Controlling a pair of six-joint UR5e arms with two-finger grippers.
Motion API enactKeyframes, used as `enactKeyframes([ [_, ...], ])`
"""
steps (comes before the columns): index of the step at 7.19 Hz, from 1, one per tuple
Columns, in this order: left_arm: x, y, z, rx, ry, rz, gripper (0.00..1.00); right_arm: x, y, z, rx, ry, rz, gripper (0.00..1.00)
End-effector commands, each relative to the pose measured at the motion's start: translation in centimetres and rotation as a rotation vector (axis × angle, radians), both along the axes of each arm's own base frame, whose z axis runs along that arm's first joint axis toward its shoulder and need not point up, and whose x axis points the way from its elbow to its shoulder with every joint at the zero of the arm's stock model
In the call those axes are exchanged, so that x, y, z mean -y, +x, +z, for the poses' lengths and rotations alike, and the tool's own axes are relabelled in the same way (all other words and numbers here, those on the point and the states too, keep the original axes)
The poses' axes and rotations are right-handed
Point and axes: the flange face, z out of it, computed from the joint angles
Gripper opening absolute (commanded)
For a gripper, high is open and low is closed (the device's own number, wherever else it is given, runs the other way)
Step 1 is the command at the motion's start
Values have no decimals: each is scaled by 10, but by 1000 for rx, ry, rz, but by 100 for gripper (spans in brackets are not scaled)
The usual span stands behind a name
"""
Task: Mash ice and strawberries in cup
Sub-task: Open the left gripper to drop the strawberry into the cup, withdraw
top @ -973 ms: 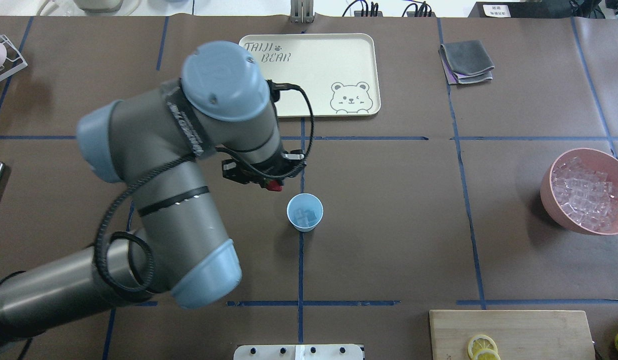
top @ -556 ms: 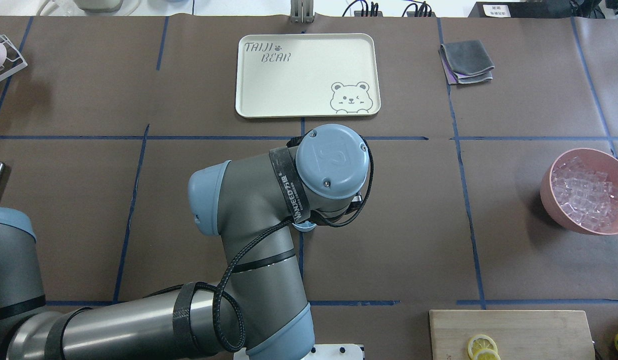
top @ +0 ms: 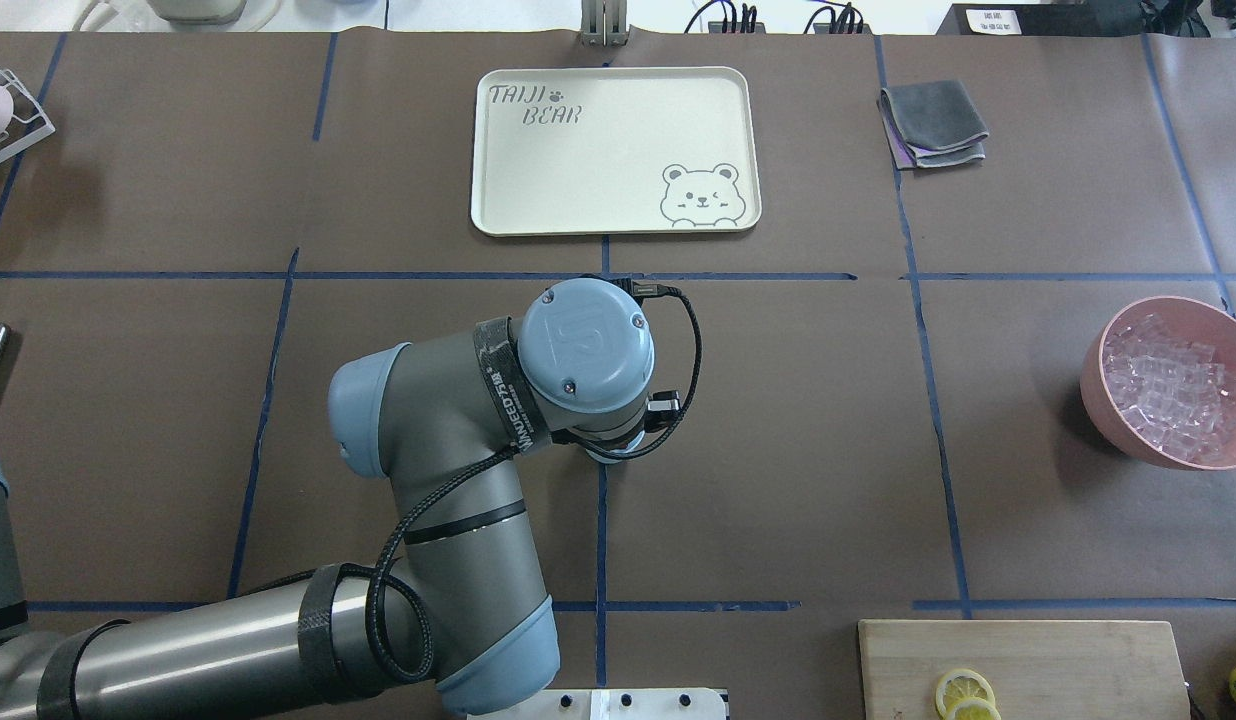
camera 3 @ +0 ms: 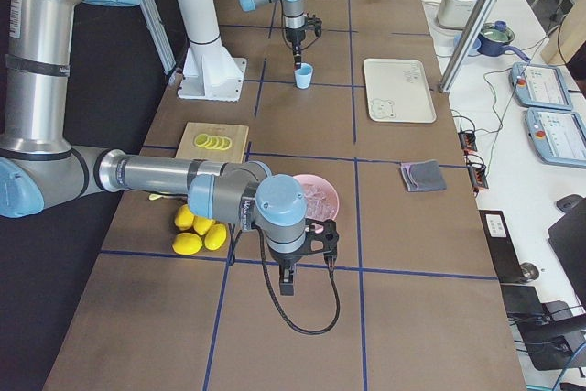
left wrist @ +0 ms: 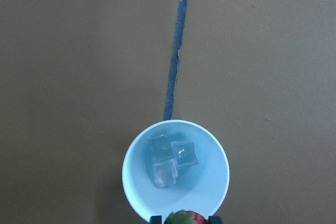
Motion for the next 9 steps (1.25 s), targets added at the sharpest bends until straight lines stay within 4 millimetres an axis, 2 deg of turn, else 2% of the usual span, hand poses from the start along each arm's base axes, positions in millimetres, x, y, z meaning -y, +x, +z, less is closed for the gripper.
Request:
enactKeyframes([
  [1,27,-16,-7,-10,5,-39,0,0,0,0,-1,0,0,99],
  [3,30,-14,-5,-3,2,-43,1,0,0,0,-1,1,-1,99],
  [4,28,-9,0,3,-3,-34,10,0,-1,2,0,-3,-2,99],
  [6,16,-3,4,-5,-12,42,100,0,0,2,-1,-5,0,99],
  [9,13,-9,0,-7,18,103,100,0,0,2,0,-3,0,99],
])
